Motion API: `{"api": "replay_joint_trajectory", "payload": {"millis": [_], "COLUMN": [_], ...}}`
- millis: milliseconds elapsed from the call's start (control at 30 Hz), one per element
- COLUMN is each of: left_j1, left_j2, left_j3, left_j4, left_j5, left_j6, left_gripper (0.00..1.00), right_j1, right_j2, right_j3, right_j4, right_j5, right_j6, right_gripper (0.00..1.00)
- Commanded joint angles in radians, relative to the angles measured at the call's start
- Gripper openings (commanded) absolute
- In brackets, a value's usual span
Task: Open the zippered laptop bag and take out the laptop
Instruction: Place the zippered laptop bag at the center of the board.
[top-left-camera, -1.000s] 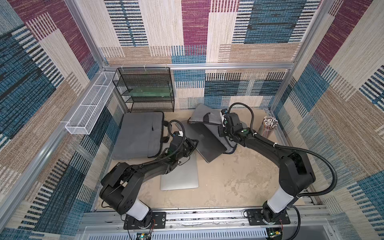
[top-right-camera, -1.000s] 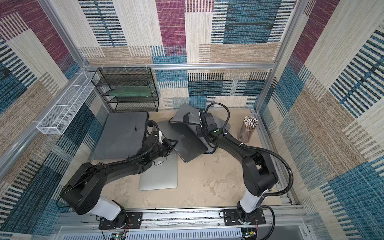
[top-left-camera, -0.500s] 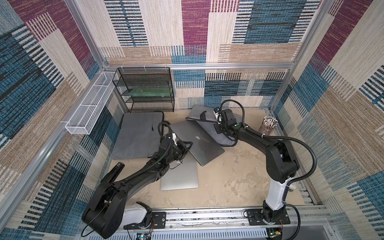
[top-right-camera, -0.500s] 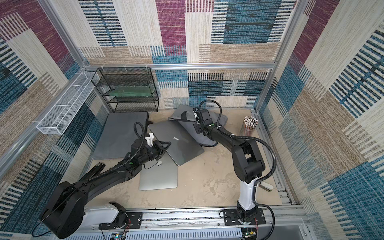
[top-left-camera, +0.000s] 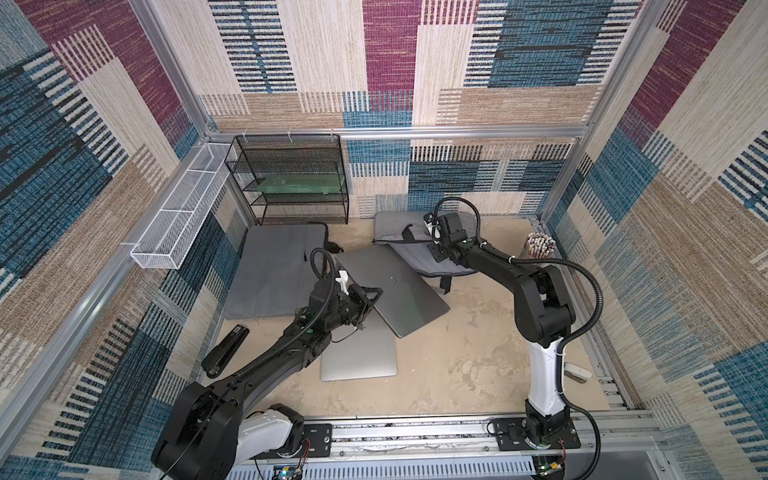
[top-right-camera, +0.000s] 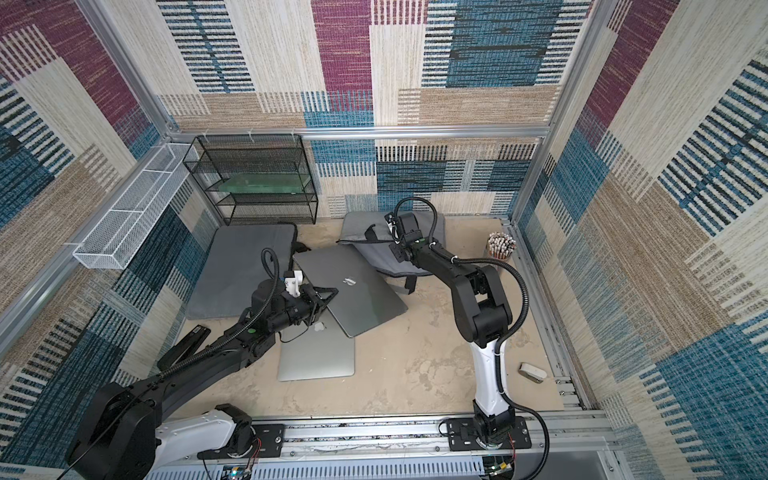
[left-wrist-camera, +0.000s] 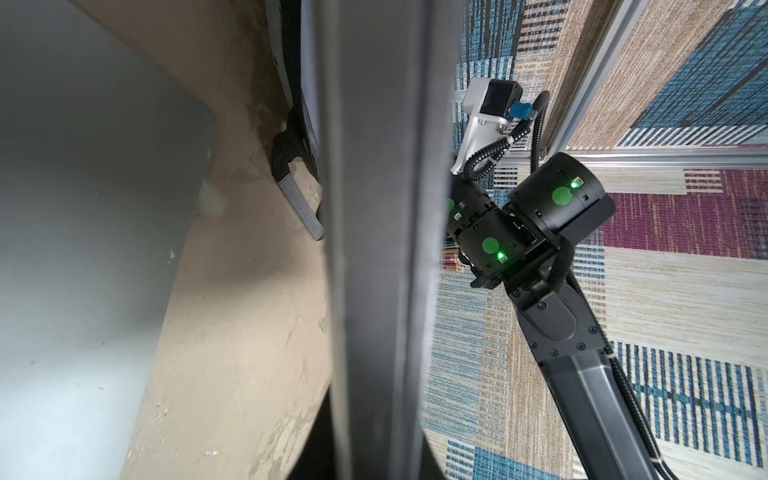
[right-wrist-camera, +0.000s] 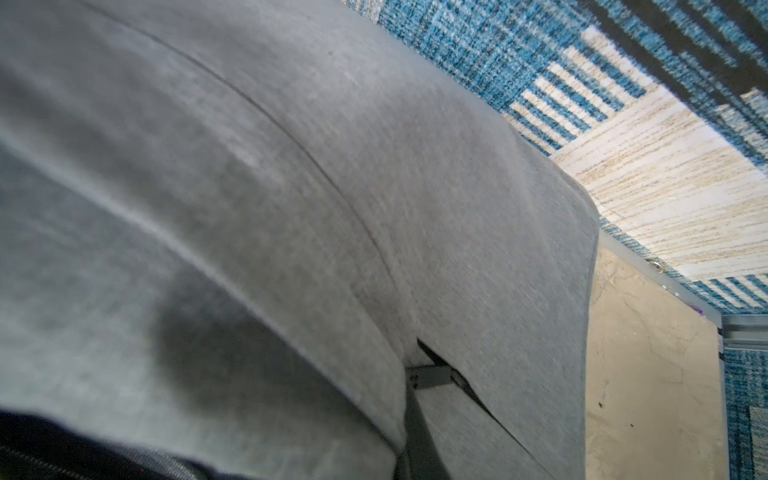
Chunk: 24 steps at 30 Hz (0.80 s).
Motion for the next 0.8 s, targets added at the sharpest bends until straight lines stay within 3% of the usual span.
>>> {"api": "replay_joint_trajectory", "payload": {"millis": [0, 133, 233, 767], "left_j1": [0.004, 0.007, 0.015, 0.052], "left_j2": [-0.020, -0.046, -0.068, -0.092], "left_j3": [-0.001, -0.005, 0.005, 0.047], "left_j4": [0.110, 0.074, 0.021, -0.060], "left_j5": [0.057, 0.092, 0.130, 0.364], "left_j6": [-0.018, -0.023, -0.009, 0.022], "left_gripper": [0.00, 0.00, 0.00, 0.00], "right_j1": [-0.005, -0.006, -0.006, 0.007], "right_j2": [0.006, 0.003, -0.002, -0.058], "right_j3": [0.008, 0.004, 0.001, -0.023], "right_j4": [0.002, -0.006, -0.011, -0.066], "right_j5": [0.007, -0.007, -0.013, 0.032], "right_j6": [0.005, 0.015, 0.029, 0.091], "right_gripper": [0.23, 0.40, 0.47, 0.59]}}
